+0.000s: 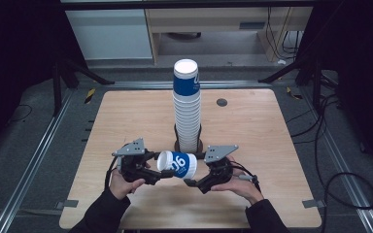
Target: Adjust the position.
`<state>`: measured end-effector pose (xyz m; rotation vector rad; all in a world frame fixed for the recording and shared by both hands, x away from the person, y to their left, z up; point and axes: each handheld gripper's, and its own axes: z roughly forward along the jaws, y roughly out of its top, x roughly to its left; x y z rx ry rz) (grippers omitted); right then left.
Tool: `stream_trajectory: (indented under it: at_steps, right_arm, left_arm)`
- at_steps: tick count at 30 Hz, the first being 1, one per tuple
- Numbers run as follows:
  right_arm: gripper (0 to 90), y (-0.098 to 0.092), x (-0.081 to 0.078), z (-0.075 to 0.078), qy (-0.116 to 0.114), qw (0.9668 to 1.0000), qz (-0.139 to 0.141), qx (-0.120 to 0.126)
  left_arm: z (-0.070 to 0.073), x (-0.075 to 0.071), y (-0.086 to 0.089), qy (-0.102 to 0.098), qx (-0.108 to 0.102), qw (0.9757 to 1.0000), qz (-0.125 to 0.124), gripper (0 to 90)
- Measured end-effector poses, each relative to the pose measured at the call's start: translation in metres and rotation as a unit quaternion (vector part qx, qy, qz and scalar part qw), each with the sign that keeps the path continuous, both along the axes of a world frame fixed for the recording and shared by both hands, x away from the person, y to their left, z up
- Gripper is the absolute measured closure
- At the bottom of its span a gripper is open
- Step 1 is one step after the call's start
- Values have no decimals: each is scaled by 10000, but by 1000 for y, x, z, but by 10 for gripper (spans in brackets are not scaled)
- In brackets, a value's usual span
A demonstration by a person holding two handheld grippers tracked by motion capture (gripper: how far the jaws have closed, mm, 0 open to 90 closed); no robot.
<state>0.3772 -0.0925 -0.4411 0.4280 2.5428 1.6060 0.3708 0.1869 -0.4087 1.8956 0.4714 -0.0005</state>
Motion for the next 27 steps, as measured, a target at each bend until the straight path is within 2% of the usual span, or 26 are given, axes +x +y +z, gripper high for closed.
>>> stream_trajectory:
  at_steps: [3,9,27]
  right_arm:
    - [72,2,-2,0,36,9999,132,52]
    - [109,4,-2,-2,119,9994,314,112]
    - [138,5,-3,-5,231,9984,487,164]
  left_arm:
    - [-1,-1,-2,7,-62,9999,-147,267]
    - [-2,-3,-5,-9,-19,9994,-345,267]
    - [-3,-3,-8,14,48,9988,-480,269]
